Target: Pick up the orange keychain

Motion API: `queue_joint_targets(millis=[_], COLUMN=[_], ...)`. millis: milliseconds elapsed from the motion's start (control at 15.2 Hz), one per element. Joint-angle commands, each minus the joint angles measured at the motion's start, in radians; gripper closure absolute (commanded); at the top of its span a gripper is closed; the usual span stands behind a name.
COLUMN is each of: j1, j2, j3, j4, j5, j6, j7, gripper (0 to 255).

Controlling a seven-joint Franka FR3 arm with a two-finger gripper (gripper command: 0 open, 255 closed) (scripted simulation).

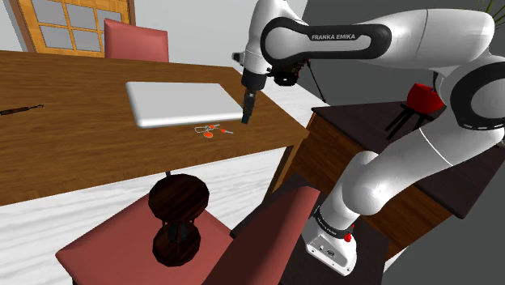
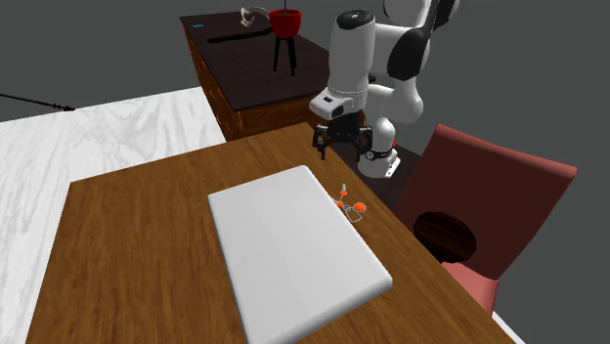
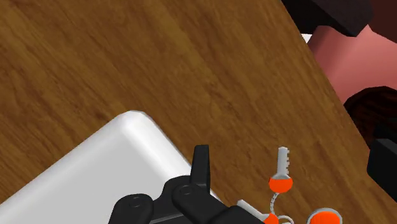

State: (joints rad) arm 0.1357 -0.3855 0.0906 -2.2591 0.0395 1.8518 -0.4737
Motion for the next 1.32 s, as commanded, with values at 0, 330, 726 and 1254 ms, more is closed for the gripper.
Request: queue_joint_targets(millis=[0,330,726,1254], j1=[0.022,0.053,0.054,0.054], j2=[0.055,0.145,0.169,0.172], j3=[0.010,0.031,0.033,0.034], j4=[0.025,0.059,-0.007,-0.001], j5=[0.001,0.001,0.000,0.000], j6=[0.039,0.109,0.199,0.195], j7=[-0.052,-0.122,-0.121,-0.120], gripper=[0,0,0,255])
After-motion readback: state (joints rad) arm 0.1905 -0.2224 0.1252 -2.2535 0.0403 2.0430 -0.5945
